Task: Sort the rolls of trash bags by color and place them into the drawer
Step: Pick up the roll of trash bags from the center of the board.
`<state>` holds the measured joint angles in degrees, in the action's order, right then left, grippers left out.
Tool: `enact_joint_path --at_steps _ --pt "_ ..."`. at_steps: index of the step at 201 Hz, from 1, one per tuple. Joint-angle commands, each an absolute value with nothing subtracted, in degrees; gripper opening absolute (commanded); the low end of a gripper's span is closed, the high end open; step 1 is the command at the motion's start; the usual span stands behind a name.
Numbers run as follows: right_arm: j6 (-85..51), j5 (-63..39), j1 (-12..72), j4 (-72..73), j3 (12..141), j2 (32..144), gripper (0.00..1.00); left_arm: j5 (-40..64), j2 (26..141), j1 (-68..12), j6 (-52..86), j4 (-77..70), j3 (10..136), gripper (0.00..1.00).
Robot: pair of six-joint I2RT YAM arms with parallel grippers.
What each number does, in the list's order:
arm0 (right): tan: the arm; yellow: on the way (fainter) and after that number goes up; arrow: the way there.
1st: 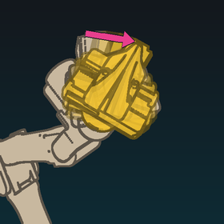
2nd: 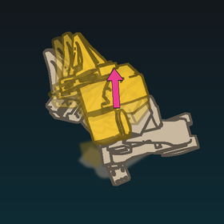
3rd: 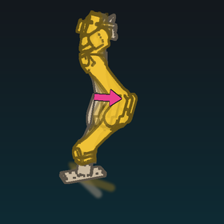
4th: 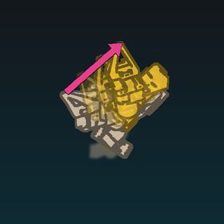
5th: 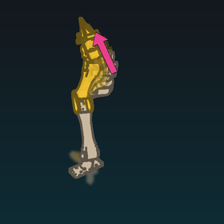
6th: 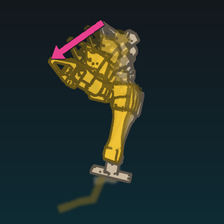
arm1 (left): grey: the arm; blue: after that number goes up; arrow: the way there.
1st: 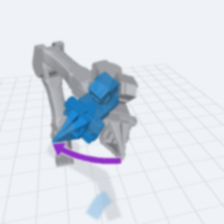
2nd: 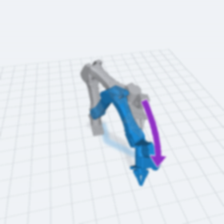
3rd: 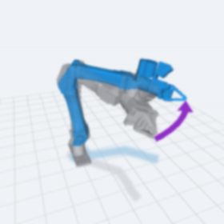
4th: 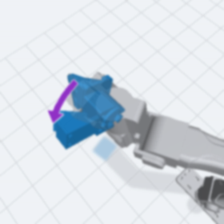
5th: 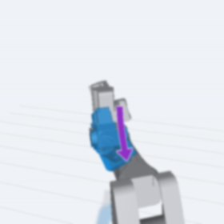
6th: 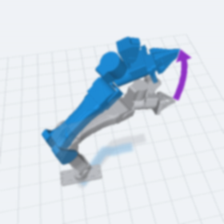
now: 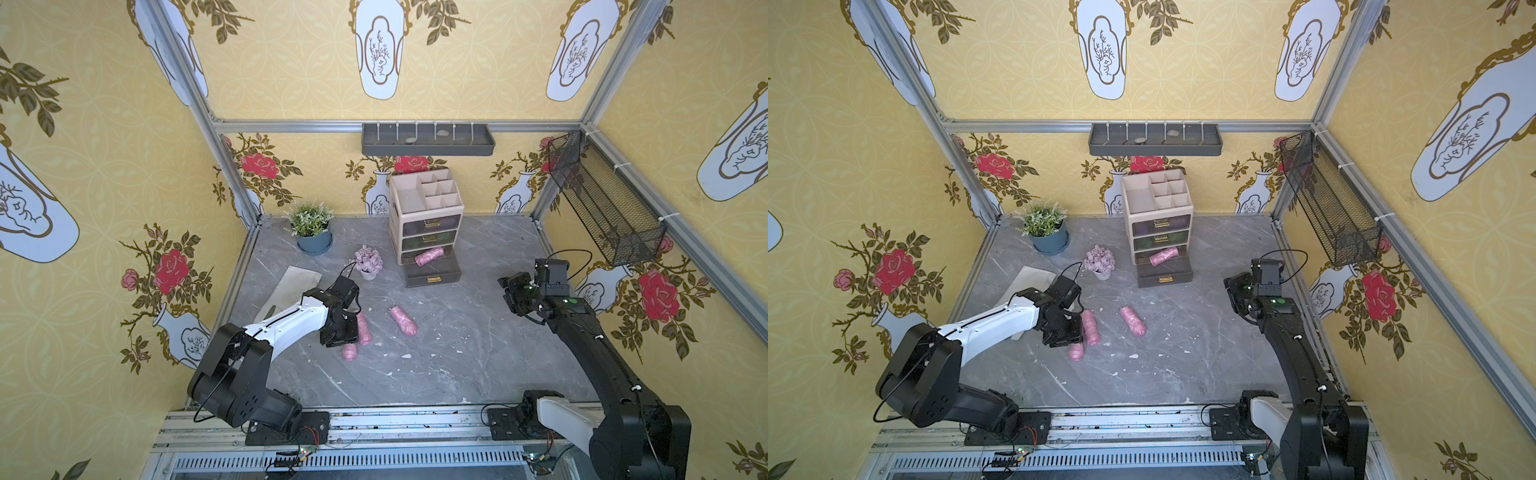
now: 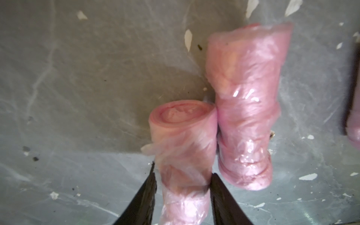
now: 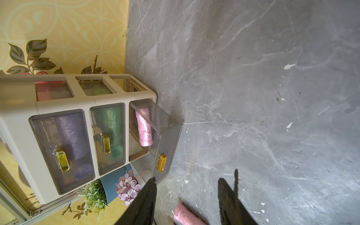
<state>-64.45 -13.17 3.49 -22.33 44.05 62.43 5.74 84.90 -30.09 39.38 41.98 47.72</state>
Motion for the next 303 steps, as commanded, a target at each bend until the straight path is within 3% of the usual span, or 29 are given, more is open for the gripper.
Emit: enact_joint_path --at_steps 1,85,178,241,303 --pt "-63.9 -13.4 3.6 -21.3 43.8 62.2 0.52 4.7 85.5 -30.2 38.9 42.9 47.7 0.45" --pt "-63.5 -13.5 3.3 -21.5 43.3 61.5 0.52 4.7 86.0 -30.9 38.7 43.8 48.3 0.36" --pt "-63.8 -14.6 3.1 -21.6 43.5 60.1 0.52 1.9 76.9 -31.0 36.3 51.6 53.2 0.28" --pt "-63.5 -14.6 2.9 -22.5 43.8 58.3 0.52 -1.8 78.4 -36.0 23.1 60.7 77.2 0.26" --pt "-62.2 -15.0 1.5 -24.8 45.1 55.6 0.52 1.3 91.8 -40.8 7.8 60.3 100.4 0.25"
